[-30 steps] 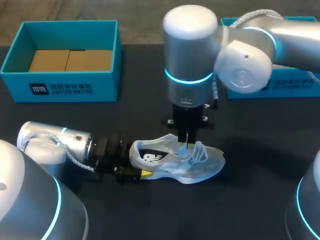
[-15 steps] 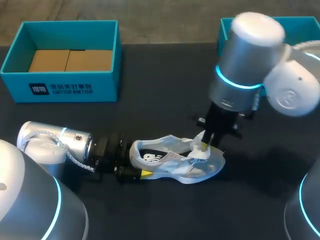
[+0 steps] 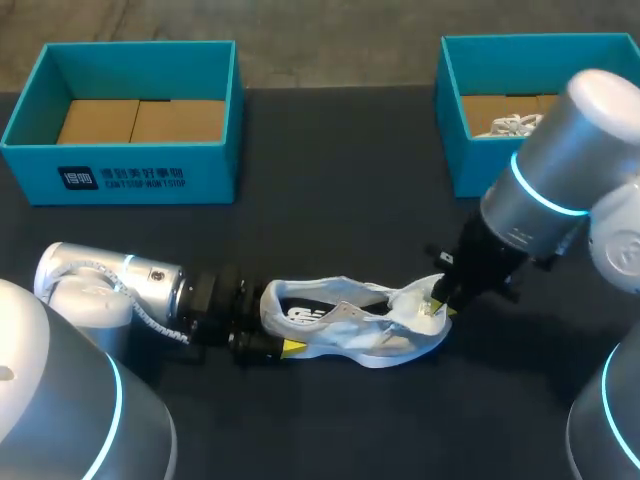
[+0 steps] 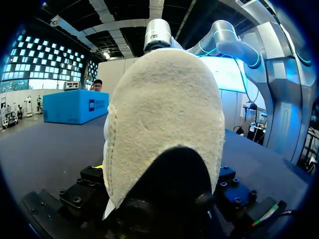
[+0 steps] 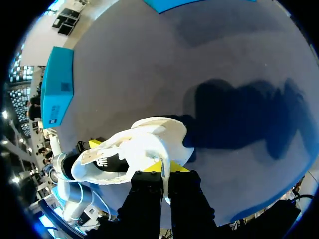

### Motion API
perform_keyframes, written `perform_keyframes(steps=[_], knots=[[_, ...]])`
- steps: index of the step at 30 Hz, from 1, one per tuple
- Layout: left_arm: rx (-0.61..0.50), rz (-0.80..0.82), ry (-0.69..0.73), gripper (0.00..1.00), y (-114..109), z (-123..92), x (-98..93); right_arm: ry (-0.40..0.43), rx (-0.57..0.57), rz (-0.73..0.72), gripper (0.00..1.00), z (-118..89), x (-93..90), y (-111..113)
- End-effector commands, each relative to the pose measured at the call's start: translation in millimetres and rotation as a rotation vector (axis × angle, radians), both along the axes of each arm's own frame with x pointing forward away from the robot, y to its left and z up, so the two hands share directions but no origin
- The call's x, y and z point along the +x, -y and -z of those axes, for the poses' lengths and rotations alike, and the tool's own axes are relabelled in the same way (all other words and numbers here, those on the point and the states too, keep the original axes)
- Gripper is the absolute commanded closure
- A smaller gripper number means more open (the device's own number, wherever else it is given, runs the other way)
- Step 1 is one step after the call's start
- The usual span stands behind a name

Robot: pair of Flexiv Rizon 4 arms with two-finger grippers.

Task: Take the shoe out of the shoebox, open the shoe tongue, remove and reinsert the insole, then place the shoe into the shoebox

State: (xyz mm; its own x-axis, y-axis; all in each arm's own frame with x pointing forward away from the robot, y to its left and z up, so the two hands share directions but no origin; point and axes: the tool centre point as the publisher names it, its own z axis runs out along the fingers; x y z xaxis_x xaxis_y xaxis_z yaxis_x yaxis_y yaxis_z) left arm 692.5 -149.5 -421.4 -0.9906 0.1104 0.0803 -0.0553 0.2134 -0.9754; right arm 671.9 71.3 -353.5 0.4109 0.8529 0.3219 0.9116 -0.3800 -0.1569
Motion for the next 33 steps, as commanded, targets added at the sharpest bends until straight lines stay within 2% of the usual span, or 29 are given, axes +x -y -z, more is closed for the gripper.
perform_keyframes(steps=[1,3,5,6,7,8,9,10,22,33], knots=[[0.002,0.0,-0.001,1.0,-1,1,-0.6,0.104,0.272,0.032,1.0,10,-1.2,6],[0.002,0.0,-0.001,1.0,-1,1,-0.6,0.109,0.281,0.026,1.0,11,-1.4,6],[0.002,0.0,-0.001,1.0,-1,1,-0.6,0.112,0.285,0.02,0.93,10,-2.1,5],[0.002,0.0,-0.001,1.0,-1,1,-0.6,0.113,0.286,0.019,0.87,9,-2.6,5],[0.002,0.0,-0.001,1.0,-1,1,-0.6,0.114,0.285,0.017,0.76,7,-3.0,5],[0.002,0.0,-0.001,1.0,-1,1,-0.6,0.115,0.283,0.016,0.62,4,-3.4,6],[0.002,0.0,-0.001,1.0,-1,1,-0.6,0.12,0.272,0.018,0.29,1,-4.0,6],[0.002,0.0,-0.001,1.0,-1,1,-0.6,0.119,0.26,0.024,0.0,-2,-4.8,6],[0.002,0.0,-0.001,1.0,-1,1,-0.6,0.177,0.073,-0.02,0.0,-67,-13.5,-6],[0.002,0.0,-0.001,1.0,-1,1,-0.6,0.199,-0.135,-0.163,0.0,-117,-9.0,-36]])
